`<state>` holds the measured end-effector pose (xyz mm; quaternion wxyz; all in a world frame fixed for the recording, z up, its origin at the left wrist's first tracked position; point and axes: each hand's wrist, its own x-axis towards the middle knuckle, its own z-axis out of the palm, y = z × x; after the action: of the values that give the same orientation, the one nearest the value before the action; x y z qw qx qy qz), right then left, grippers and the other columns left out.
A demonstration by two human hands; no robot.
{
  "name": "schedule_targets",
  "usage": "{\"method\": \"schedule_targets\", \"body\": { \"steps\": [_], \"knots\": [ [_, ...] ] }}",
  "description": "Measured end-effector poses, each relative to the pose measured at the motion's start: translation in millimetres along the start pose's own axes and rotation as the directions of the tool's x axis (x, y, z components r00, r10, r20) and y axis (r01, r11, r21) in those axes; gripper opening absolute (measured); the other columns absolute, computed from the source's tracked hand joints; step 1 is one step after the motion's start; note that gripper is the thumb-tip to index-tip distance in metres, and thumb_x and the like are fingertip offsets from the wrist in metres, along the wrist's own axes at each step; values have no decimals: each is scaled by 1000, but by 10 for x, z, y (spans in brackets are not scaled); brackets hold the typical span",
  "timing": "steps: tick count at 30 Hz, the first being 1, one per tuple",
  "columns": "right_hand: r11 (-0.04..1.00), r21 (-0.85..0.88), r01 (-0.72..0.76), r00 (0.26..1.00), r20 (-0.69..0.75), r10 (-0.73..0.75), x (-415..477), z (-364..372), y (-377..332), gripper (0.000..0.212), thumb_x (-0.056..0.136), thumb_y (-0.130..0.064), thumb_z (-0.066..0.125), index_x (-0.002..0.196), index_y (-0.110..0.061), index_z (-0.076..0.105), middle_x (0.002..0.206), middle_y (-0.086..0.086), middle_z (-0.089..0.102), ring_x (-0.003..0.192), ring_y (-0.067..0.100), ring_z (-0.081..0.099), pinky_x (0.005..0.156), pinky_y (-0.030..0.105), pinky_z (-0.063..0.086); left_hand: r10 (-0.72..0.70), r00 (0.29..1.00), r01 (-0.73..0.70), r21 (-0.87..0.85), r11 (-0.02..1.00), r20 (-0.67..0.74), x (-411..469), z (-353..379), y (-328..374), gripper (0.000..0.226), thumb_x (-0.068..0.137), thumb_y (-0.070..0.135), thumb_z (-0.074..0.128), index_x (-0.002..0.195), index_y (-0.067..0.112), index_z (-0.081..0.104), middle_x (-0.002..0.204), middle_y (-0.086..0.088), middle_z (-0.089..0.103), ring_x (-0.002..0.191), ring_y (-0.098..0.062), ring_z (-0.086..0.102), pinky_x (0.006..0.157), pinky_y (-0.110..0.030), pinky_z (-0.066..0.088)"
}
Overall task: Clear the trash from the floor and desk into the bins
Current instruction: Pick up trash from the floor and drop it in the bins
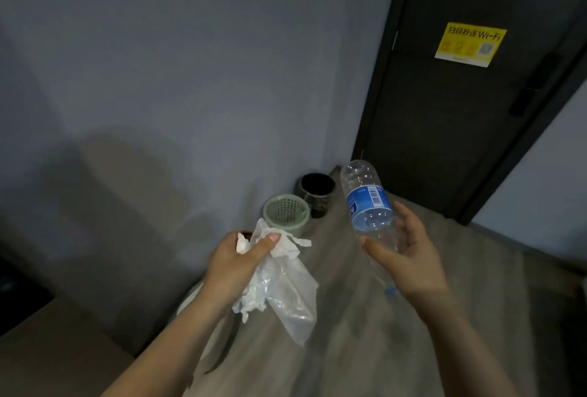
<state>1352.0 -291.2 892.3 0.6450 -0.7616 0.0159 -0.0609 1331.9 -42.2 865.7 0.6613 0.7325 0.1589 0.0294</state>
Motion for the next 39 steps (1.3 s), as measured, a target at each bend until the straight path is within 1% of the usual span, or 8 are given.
{"method": "schedule_targets", "body": {
  "steps": [3, 7, 16, 19, 21, 25, 30, 39],
  "knots": [
    [1000, 9, -12, 999, 31, 12, 580, -30, 60, 71, 75, -7, 77, 131, -34, 43, 108, -19, 61, 94, -9, 63, 71, 15, 50, 17, 999, -16, 28, 999, -48, 484, 249, 145, 32, 74, 45, 75, 83, 15, 68, 78, -4, 73, 70, -14, 70, 66, -33, 57],
    [999, -9, -42, 997, 60, 42, 1210, -41, 143, 69, 75, -11, 76, 129, -38, 42, 110, -16, 62, 98, 4, 65, 80, 23, 52, 37, 998, -35, 55, 998, -46, 1073, 495, 254, 18, 78, 40, 74, 71, 23, 69, 69, -2, 71, 59, -10, 68, 49, -18, 51],
    [990, -108, -86, 993, 73, 94, 2778, 317, 387, 74, 76, -26, 77, 139, -35, 39, 115, -11, 62, 100, 10, 65, 80, 36, 57, -23, 997, 28, 61, 998, -79, 2791, 740, 275, 34, 73, 51, 73, 81, 18, 69, 73, -1, 72, 67, -16, 70, 57, -29, 51],
    [985, -130, -110, 987, 103, 124, 3350, 525, 411, 74, 78, -25, 75, 141, -34, 37, 116, -14, 58, 99, 8, 64, 69, 24, 54, -46, 995, 54, 84, 995, -93, 3438, 733, 316, 36, 71, 56, 72, 82, 21, 69, 75, 1, 72, 67, -14, 70, 60, -32, 54],
    [983, -146, -114, 985, 109, 131, 3689, 659, 398, 72, 79, -21, 74, 140, -32, 38, 110, -18, 57, 95, 5, 64, 67, 21, 52, -54, 995, 63, 110, 992, -81, 3843, 730, 361, 38, 72, 56, 71, 85, 20, 70, 76, 1, 72, 68, -11, 69, 59, -25, 52],
    [976, -167, -142, 981, 105, 161, 4335, 822, 533, 69, 78, -20, 74, 137, -30, 39, 113, -14, 56, 100, 11, 62, 82, 35, 55, -56, 995, 67, 147, 987, -78, 4569, 811, 440, 35, 76, 50, 71, 83, 15, 70, 72, 1, 72, 59, -2, 65, 43, -8, 41],
    [953, -212, -214, 963, 115, 242, 5060, 926, 822, 75, 79, -27, 74, 141, -34, 32, 100, -26, 47, 92, 1, 58, 67, 19, 47, -90, 993, 106, 234, 966, -77, 5289, 1008, 404, 40, 79, 48, 68, 82, 8, 70, 74, -8, 71, 67, -18, 67, 59, -25, 49],
    [920, -302, -249, 922, 217, 321, 6805, 949, 1541, 68, 79, -18, 76, 133, -28, 38, 106, -16, 48, 87, -2, 54, 60, 10, 41, -220, 953, 279, 318, 906, -209, 6631, 1650, 114, 35, 79, 50, 68, 66, 17, 70, 59, 1, 69, 57, -10, 65, 51, -22, 44]
  ]
}}
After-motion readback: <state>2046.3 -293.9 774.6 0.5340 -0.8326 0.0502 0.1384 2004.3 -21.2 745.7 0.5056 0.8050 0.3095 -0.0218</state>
